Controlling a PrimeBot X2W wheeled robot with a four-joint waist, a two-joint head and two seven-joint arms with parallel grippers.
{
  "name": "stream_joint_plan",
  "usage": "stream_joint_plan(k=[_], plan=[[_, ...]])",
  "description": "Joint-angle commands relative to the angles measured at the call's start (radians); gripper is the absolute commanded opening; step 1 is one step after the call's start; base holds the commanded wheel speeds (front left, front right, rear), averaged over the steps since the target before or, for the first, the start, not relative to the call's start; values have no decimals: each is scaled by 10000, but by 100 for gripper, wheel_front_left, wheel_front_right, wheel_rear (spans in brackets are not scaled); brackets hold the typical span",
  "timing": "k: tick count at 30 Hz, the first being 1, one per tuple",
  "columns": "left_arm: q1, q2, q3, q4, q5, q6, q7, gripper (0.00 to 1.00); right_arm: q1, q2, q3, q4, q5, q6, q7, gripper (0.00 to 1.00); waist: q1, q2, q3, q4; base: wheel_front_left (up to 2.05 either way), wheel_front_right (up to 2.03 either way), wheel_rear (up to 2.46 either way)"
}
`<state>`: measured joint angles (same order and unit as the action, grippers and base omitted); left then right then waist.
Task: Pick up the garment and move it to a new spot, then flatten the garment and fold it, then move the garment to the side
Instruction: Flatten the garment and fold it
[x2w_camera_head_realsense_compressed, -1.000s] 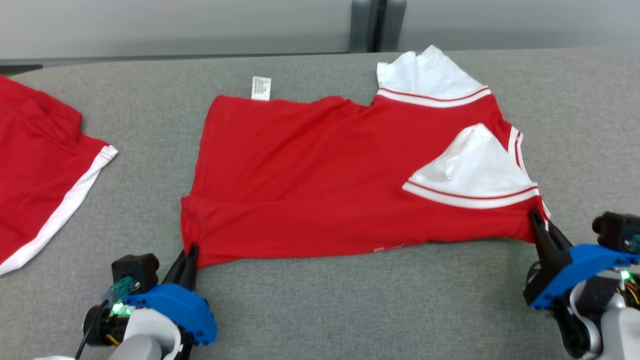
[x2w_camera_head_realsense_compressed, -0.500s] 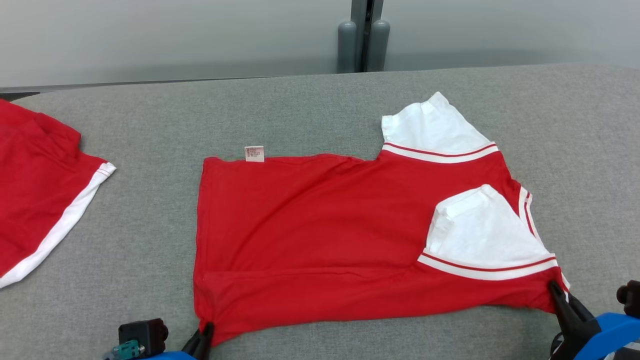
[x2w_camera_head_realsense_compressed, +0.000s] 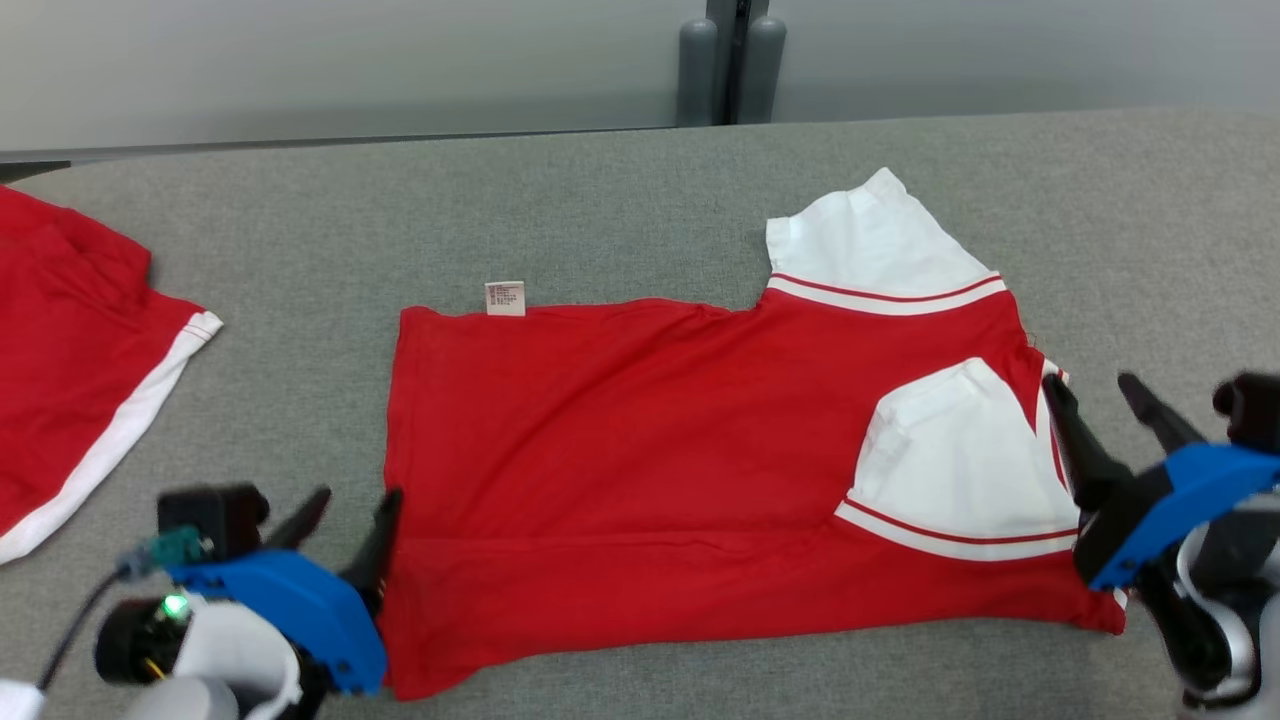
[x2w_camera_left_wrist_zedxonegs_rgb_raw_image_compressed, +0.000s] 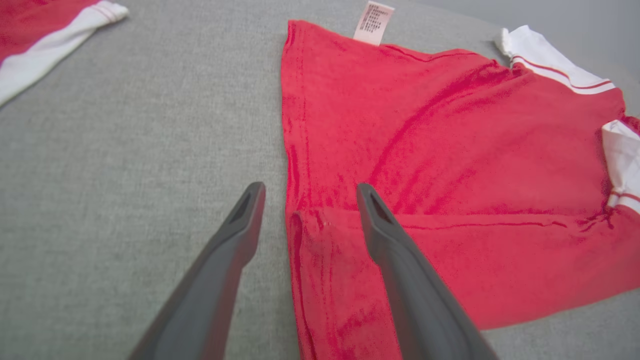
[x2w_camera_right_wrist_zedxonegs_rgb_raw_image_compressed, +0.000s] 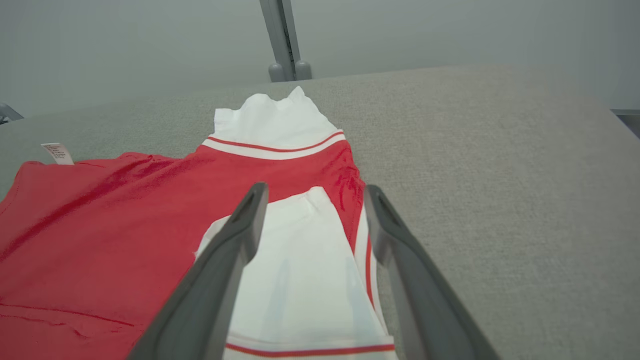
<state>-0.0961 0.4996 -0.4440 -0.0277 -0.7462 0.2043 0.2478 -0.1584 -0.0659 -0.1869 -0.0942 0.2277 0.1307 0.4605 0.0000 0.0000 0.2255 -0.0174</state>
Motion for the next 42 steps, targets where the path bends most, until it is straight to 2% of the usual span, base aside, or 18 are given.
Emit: stream_joint_plan(k=[1, 5, 7, 10, 12, 15, 20, 26, 29, 36, 42], plan=[[-452, 131, 104, 67, -19, -90, 164, 100, -393, -196, 116, 21, -57, 1, 196, 100, 0, 0, 96, -14, 0, 0, 0], [-2234, 682, 178, 677, -72, -792, 1122, 100, -2348, -597, 912, 632, 229, 1, 897, 100, 0, 0, 499, -210, 0, 0, 0], [-3154, 916, -16, 1002, -211, -1571, 1651, 100, -3305, -794, 1346, 1143, 297, 1, 1069, 100, 0, 0, 808, -356, 0, 0, 0], [-4270, 1478, -123, 1591, -107, -2399, 2294, 100, -4592, -923, 2056, 1857, 400, 1, 1036, 100, 0, 0, 1296, -612, 0, 0, 0], [-4881, 1665, -202, 1874, -105, -2776, 2533, 100, -5250, -961, 2411, 2329, 490, 1, 910, 100, 0, 0, 1638, -753, 0, 0, 0], [-5431, 1871, -410, 2179, -377, -3092, 3052, 100, -6040, -942, 2845, 2939, 642, 1, 693, 100, 0, 0, 2144, -944, 0, 0, 0], [-5857, 2123, -289, 2331, -1519, -3282, 3896, 100, -6934, -949, 3246, 3683, 878, 1, 262, 100, 0, 0, 2810, -1168, 0, 0, 0], [-6087, 2592, -519, 2050, -2116, -3363, 4376, 100, -7612, -923, 3445, 4199, 1073, 1, -200, 100, 0, 0, 3332, -1301, 0, 0, 0], [-6123, 2970, -942, 1600, -2361, -3367, 4531, 100, -7866, -920, 3505, 4365, 1136, 1, -365, 100, 0, 0, 3581, -1355, 0, 0, 0], [-5882, 4055, -1505, 933, -2508, -3337, 4042, 100, -8062, -983, 3514, 4602, 1213, 1, -695, 100, 0, 0, 3863, -1308, 0, 0, 0], [-5770, 4228, -1379, 1026, -2486, -3276, 3726, 100, -8091, -1143, 3396, 4768, 1236, 1, -732, 100, 0, 0, 3795, -1155, 0, 0, 0]])
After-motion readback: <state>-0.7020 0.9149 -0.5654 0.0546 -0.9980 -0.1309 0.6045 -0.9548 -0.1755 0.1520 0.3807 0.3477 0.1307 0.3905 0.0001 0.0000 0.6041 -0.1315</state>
